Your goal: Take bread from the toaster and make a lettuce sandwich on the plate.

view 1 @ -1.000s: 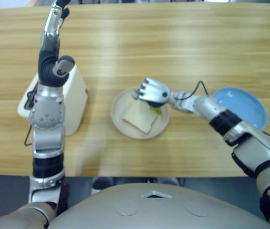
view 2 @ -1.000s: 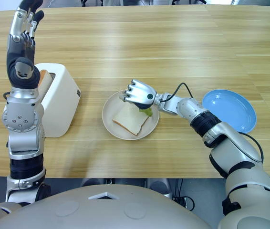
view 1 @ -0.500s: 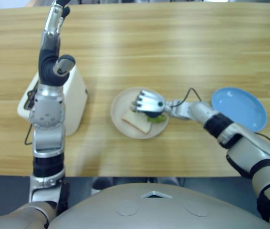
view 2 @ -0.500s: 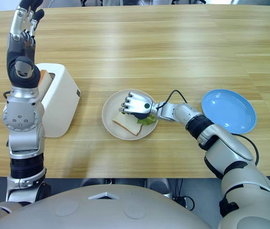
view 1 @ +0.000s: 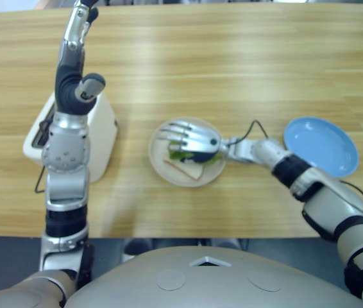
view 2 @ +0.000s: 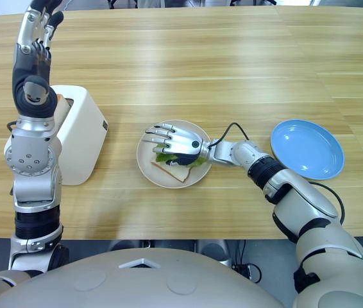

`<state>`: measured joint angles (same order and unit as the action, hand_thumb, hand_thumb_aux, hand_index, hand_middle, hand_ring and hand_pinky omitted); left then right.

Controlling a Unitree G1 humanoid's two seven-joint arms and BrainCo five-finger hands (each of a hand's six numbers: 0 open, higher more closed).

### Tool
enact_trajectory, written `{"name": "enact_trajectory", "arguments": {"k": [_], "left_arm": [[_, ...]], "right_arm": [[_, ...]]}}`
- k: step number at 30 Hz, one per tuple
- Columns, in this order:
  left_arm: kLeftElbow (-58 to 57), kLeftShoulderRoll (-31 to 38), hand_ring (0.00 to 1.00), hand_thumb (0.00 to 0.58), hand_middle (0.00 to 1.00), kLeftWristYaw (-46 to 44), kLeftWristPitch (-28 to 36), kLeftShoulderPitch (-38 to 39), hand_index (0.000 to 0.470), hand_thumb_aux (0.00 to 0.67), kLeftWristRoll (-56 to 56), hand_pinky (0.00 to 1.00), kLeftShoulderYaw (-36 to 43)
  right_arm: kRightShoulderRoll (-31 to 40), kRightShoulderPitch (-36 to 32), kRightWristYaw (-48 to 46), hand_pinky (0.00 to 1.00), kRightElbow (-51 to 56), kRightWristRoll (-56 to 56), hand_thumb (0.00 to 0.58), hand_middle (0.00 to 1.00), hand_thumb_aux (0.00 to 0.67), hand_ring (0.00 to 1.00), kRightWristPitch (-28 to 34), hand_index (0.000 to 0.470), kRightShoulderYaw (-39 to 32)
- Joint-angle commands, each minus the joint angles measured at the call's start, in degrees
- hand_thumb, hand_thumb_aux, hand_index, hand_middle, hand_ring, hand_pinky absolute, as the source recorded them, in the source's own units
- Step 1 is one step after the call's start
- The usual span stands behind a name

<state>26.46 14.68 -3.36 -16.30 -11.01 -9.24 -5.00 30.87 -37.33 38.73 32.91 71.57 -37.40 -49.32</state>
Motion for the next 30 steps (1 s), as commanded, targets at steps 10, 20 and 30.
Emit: {"name": "enact_trajectory", "arguments": {"k": [10, 20, 30], "left_arm": [[0.0, -0.3, 0.00, 0.000, 0.00, -0.2, 0.4, -0.7, 0.000, 0.000, -1.4, 0.00, 1.0], [1.3, 5.2, 0.00, 0.000, 0.00, -1.7, 1.7, -0.6, 0.000, 0.000, -2.4, 0.00, -5.5], [-11.5, 24.4, 0.00, 0.000, 0.00, -7.8, 4.2, 19.3, 0.000, 0.000, -10.9, 0.00, -22.4]], "right_arm": [[0.7, 1.4, -1.8, 0.00, -2.1, -2.7, 0.000, 0.00, 0.000, 0.00, -1.6, 0.000, 1.8], [11.1, 9.3, 1.2, 0.00, -12.6, -17.9, 0.000, 0.00, 0.000, 0.00, -5.4, 0.000, 19.1], [20.4, 27.9, 2.5, 0.00, -15.5, -30.2, 0.000, 0.00, 0.000, 0.00, -9.1, 0.000, 40.8]]}}
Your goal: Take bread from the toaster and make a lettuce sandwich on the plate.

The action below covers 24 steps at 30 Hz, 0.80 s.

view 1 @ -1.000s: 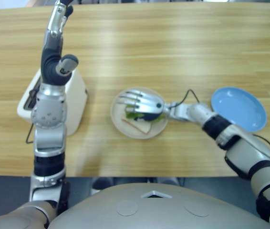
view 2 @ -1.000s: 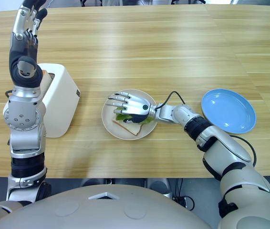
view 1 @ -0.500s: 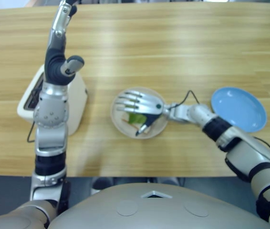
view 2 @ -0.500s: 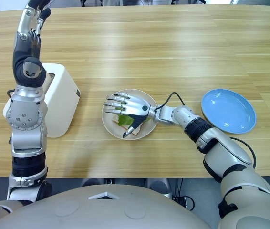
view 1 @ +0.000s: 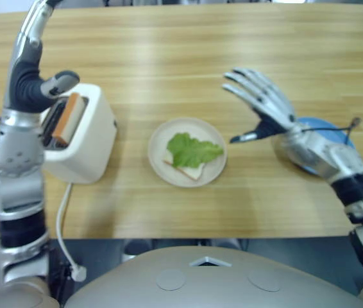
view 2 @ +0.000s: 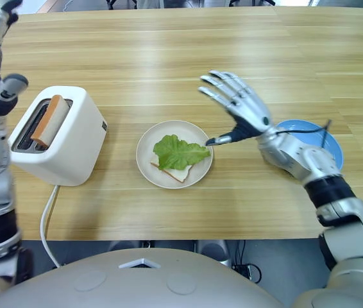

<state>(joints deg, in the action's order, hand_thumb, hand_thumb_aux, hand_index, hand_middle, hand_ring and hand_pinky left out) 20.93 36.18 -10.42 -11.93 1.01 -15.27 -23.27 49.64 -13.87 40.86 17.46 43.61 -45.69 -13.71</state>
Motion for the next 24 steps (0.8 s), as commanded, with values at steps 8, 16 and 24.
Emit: {"name": "enact_trajectory", "arguments": {"k": [8, 16, 24], "left_arm": [[-10.1, 8.0, 0.00, 0.000, 0.00, -1.9, 0.6, 18.6, 0.000, 0.000, -15.3, 0.00, -2.0], [-8.9, 7.8, 0.00, 0.000, 0.00, -4.0, 3.9, 19.6, 0.000, 0.000, -20.2, 0.00, 3.8], [-6.5, 6.5, 0.00, 0.168, 0.00, -4.1, 7.2, 18.7, 0.072, 0.105, -22.4, 0.00, 7.4]], "right_arm": [[2.1, 13.5, -0.8, 0.00, -2.6, -1.9, 0.000, 0.00, 0.000, 0.00, -0.5, 0.000, 13.5], [0.7, 13.9, -3.3, 0.00, -7.1, 1.2, 0.000, 0.00, 0.000, 0.00, 2.3, 0.000, 15.0], [-0.2, 14.9, -4.2, 0.00, -9.0, 2.4, 0.000, 0.00, 0.000, 0.00, 3.9, 0.000, 16.0]]}}
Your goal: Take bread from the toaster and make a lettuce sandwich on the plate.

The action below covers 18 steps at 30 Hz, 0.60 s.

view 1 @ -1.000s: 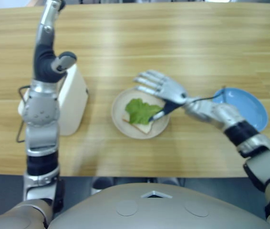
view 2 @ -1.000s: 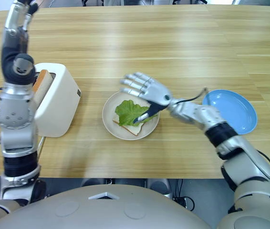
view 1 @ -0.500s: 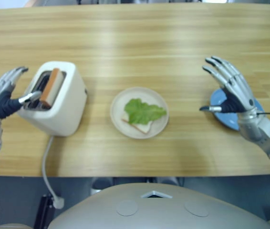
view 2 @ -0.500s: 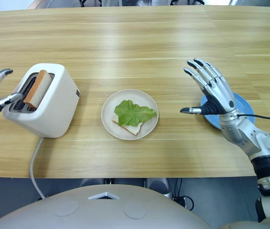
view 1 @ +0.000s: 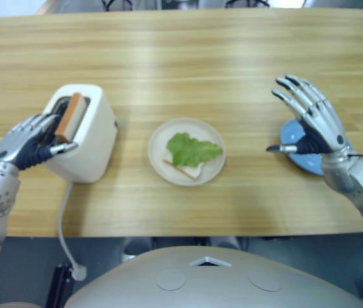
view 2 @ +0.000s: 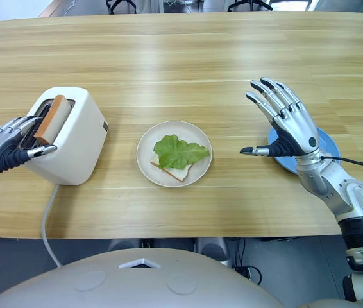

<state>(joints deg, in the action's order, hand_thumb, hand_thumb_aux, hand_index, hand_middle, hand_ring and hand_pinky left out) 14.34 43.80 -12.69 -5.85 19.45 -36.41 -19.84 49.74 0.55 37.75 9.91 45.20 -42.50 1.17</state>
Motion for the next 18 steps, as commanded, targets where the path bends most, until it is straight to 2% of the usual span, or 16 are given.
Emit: {"name": "enact_trajectory", "arguments": {"k": [1, 2, 3, 4, 18], "left_arm": [[0.3, -1.6, 0.00, 0.360, 0.00, -1.8, 1.6, 0.0, 0.177, 0.257, -1.0, 0.00, 4.4], [0.6, -2.0, 0.00, 0.360, 0.00, -1.7, 2.0, -0.3, 0.177, 0.257, -1.0, 0.00, 4.8], [0.9, -2.5, 0.00, 0.493, 0.00, -1.7, 2.3, -0.6, 0.281, 0.410, -0.8, 0.00, 5.1], [1.1, -3.0, 0.00, 0.580, 0.00, -1.6, 2.7, -1.0, 0.460, 0.670, -0.7, 0.00, 5.3], [5.0, -9.3, 0.00, 0.580, 0.00, -0.2, 7.2, -7.4, 0.460, 0.670, 6.7, 0.00, 4.5]], "right_arm": [[-0.3, 0.5, -1.2, 0.00, -1.6, 0.9, 0.000, 0.00, 0.000, 0.00, 0.8, 0.000, 1.3], [-0.3, 0.4, -1.3, 0.00, -1.7, 1.0, 0.000, 0.00, 0.000, 0.00, 1.0, 0.000, 1.3], [-0.3, 0.3, -1.4, 0.00, -1.7, 1.2, 0.000, 0.00, 0.000, 0.00, 1.1, 0.000, 1.3], [-0.4, 0.3, -1.5, 0.00, -1.7, 1.2, 0.000, 0.00, 0.000, 0.00, 1.2, 0.000, 1.3], [-2.1, 0.1, -1.6, 0.00, -0.4, 3.1, 0.000, 0.00, 0.000, 0.00, 1.9, 0.000, 0.6]]}}
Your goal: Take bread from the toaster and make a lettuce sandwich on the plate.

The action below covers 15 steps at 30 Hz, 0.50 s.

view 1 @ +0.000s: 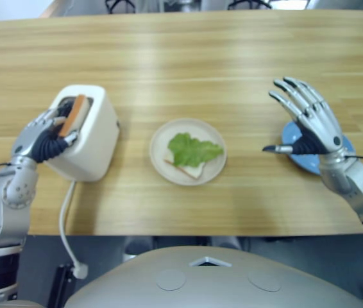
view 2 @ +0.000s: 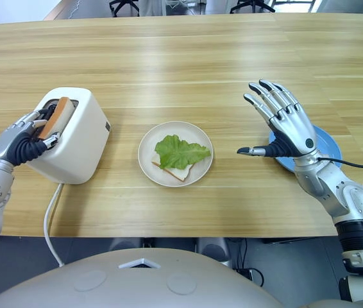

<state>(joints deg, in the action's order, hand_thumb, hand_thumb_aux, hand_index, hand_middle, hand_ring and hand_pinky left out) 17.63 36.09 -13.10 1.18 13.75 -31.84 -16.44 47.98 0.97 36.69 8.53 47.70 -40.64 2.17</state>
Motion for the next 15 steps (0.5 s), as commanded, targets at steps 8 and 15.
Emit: {"name": "enact_trajectory", "arguments": {"k": [8, 15], "left_arm": [[3.6, -4.9, 0.00, 0.580, 0.00, 3.0, 0.3, -6.2, 0.460, 0.670, 6.3, 0.00, -1.4], [3.5, -6.4, 0.00, 0.580, 0.00, 8.3, -4.6, -10.5, 0.460, 0.670, 8.0, 0.00, -2.3]], "right_arm": [[-0.5, -0.8, -0.6, 0.00, 0.8, 0.6, 0.000, 0.00, 0.000, 0.00, -0.3, 0.000, -0.4], [-1.3, -1.4, -0.4, 0.00, 1.1, 1.1, 0.000, 0.00, 0.000, 0.00, -0.2, 0.000, -1.1]]}}
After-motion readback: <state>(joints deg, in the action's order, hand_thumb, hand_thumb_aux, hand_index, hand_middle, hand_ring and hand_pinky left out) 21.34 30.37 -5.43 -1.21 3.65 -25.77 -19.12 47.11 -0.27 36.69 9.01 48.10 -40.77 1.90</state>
